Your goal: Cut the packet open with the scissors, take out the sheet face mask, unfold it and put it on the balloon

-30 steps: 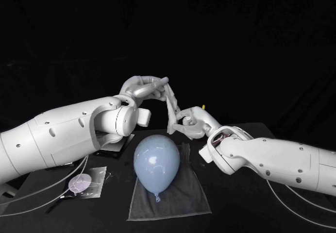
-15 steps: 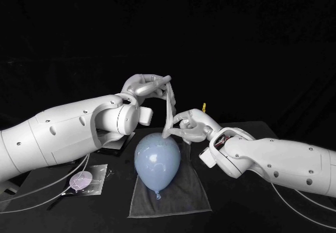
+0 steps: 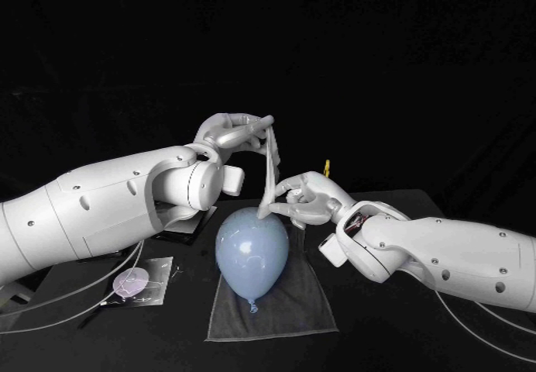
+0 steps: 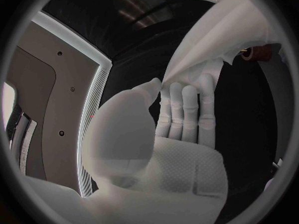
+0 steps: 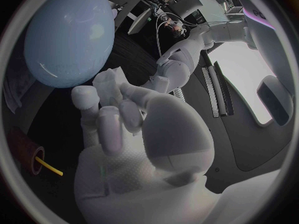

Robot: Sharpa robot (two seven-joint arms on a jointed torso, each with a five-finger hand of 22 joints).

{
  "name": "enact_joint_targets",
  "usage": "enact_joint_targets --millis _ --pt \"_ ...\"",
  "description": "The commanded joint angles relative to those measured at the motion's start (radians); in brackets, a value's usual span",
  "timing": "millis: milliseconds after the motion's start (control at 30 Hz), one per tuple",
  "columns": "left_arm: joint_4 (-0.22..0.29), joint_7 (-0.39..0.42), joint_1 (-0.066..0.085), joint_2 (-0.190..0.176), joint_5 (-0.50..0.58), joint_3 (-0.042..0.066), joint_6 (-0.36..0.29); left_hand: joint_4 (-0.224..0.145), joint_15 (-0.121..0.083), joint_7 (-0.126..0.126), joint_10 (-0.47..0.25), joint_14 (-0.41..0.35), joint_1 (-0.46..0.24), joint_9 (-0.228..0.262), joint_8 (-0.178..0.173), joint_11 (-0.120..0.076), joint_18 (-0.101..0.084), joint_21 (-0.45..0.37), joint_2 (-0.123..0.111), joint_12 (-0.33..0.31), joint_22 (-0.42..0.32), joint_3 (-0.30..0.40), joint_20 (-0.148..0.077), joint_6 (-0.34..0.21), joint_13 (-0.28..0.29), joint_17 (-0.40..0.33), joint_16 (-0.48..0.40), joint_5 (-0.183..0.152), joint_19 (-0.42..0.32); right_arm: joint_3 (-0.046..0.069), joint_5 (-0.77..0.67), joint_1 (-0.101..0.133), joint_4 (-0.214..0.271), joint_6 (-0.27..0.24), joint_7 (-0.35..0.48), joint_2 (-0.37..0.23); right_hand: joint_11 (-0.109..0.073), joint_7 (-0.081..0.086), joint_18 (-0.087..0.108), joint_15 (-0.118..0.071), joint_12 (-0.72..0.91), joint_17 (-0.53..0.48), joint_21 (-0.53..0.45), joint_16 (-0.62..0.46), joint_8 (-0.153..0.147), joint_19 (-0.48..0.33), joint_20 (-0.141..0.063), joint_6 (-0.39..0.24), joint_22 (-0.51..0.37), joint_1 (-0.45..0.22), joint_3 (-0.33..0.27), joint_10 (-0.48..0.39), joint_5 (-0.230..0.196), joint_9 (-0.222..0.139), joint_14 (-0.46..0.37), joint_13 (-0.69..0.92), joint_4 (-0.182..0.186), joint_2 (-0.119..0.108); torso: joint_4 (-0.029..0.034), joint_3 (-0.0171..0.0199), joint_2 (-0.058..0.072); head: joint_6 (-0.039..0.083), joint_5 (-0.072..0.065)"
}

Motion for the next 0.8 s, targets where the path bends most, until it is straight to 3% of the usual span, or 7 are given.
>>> enact_joint_targets --millis 33,467,533,600,633,733,800 --pt "0.001 0.01 0.002 0.0 -0.006 0.002 -0.004 0.005 -0.003 -0.003 -0.005 -0.002 0.009 0.001 0.003 0.0 0.021 -0.004 -0.002 0.007 0.001 0.0 0.002 0.001 0.001 0.001 0.005 0.004 0.007 0.0 0.02 -0.002 0.003 0.021 0.019 -0.001 0.003 0.006 0.017 -0.001 0.005 0.004 0.009 0.007 -0.004 0.008 0.001 0.004 0.006 0.001 0.014 -0.002 -0.003 -0.002 0.0 0.003 -0.005 0.013 -0.0003 0.0007 0.0 -0.003 0.001" --pt "-0.013 0.001 0.003 -0.002 -0.017 0.002 0.003 0.014 0.0 0.009 -0.032 -0.016 0.014 0.002 -0.012 0.005 0.018 -0.011 -0.009 -0.004 -0.002 -0.002 0.005 -0.027 0.001 0.0 0.0 0.004 -0.001 0.004 0.069 -0.002 0.028 0.019 0.069 -0.022 0.0 0.002 0.018 -0.002 0.008 0.005 0.01 0.009 0.001 0.005 0.001 0.016 0.008 -0.009 0.031 -0.003 -0.004 -0.005 -0.001 0.005 -0.013 0.012 -0.0011 0.0002 -0.001 0.001 -0.002" --pt "-0.014 -0.01 0.003 -0.002 -0.032 0.001 0.015 0.014 0.014 0.028 -0.077 -0.04 0.026 -0.006 -0.039 0.021 0.014 -0.021 -0.012 -0.022 -0.005 -0.002 0.012 -0.064 -0.003 -0.002 -0.006 0.004 -0.016 0.006 0.072 -0.002 0.036 0.017 0.076 -0.026 0.0 0.002 0.018 -0.002 0.008 0.004 0.009 0.009 0.001 0.004 0.001 0.016 0.008 -0.009 0.031 -0.003 -0.004 -0.005 -0.002 0.005 -0.014 0.012 -0.0012 0.0003 -0.001 0.003 -0.002" --pt "-0.013 -0.027 0.003 -0.001 -0.06 0.001 0.031 0.012 0.043 0.069 -0.129 -0.073 0.036 -0.027 -0.089 0.055 0.012 -0.034 -0.011 -0.045 -0.01 -0.009 0.022 -0.127 -0.011 -0.004 -0.012 0.006 -0.037 0.009 0.077 -0.001 0.044 0.014 0.082 -0.031 -0.001 0.001 0.018 -0.002 0.008 0.005 0.011 0.009 0.001 0.005 0.001 0.018 0.009 -0.011 0.033 -0.003 -0.004 -0.005 -0.002 0.006 -0.014 0.012 -0.0011 0.0002 -0.001 0.004 -0.002" --pt "-0.013 -0.034 0.003 -0.001 -0.071 0.001 0.038 0.012 0.046 0.075 -0.134 -0.076 0.034 -0.03 -0.095 0.058 0.012 -0.035 -0.016 -0.046 -0.01 -0.014 0.023 -0.134 -0.012 -0.004 -0.011 0.004 -0.038 0.011 0.079 0.0 0.046 0.014 0.084 -0.033 -0.001 0.001 0.018 -0.002 0.008 0.005 0.011 0.009 0.001 0.005 0.001 0.018 0.009 -0.011 0.033 -0.003 -0.004 -0.005 -0.002 0.006 -0.014 0.012 -0.0008 0.0002 0.0 0.006 -0.003" --pt "-0.016 -0.079 0.003 -0.001 -0.134 0.001 0.072 0.014 0.084 0.123 -0.197 -0.117 0.028 -0.064 -0.165 0.101 0.007 -0.057 -0.034 -0.079 -0.02 -0.036 0.037 -0.218 -0.027 -0.01 -0.02 0.004 -0.064 0.018 0.08 0.006 0.044 0.02 0.095 -0.039 -0.001 -0.001 0.018 -0.003 0.01 0.004 0.011 0.009 0.005 0.004 0.001 0.024 0.01 -0.025 0.027 -0.002 -0.002 -0.005 -0.003 0.007 -0.007 0.009 0.0 0.0004 -0.001 0.015 -0.01" --pt "-0.024 -0.102 0.003 0.001 -0.165 0.001 0.089 0.014 0.094 0.136 -0.215 -0.127 0.023 -0.074 -0.185 0.113 0.007 -0.063 -0.04 -0.089 -0.023 -0.047 0.043 -0.239 -0.032 -0.012 -0.02 0.004 -0.069 0.021 0.083 0.012 0.022 0.022 0.101 -0.037 -0.003 -0.003 0.019 -0.004 0.009 0.0 0.009 0.008 0.006 0.002 0.001 0.023 0.009 -0.022 0.03 -0.003 -0.003 -0.005 -0.006 0.006 -0.011 0.01 -0.0008 0.0004 -0.002 0.029 -0.02"
